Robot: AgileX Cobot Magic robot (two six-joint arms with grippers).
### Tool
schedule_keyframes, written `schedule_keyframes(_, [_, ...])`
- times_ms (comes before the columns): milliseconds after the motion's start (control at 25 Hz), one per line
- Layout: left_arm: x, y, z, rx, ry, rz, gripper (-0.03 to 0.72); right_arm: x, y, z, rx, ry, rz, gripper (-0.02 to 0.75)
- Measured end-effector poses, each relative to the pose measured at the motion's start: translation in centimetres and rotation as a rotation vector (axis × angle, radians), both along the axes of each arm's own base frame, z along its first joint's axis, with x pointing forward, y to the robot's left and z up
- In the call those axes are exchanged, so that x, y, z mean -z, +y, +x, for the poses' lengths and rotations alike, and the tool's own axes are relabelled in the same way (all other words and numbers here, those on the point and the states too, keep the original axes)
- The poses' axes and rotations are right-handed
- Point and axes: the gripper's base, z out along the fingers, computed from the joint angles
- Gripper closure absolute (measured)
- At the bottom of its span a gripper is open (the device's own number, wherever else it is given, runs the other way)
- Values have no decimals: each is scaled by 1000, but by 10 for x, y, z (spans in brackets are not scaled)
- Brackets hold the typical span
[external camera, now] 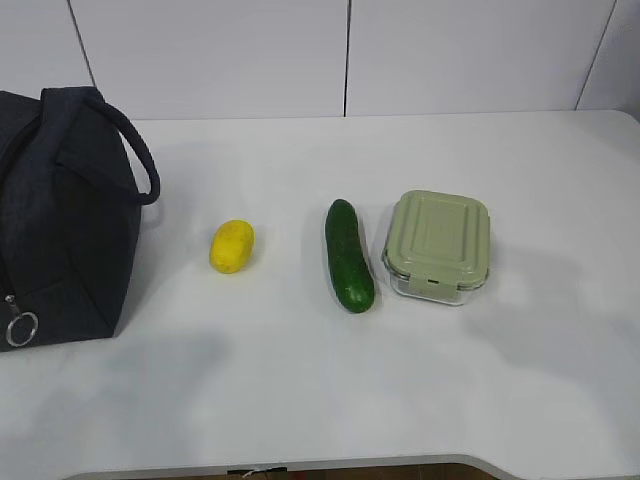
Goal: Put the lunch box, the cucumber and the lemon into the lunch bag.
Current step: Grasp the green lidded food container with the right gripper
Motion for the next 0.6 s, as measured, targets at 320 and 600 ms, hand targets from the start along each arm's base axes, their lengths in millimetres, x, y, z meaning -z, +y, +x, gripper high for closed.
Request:
schedule_keyframes(320, [0, 0, 0, 0, 0, 0, 423, 8, 8, 56, 56, 107, 142, 352])
schedule_keyframes(600, [0, 0, 0, 0, 0, 0, 423, 5, 12, 99, 73, 121, 218, 353])
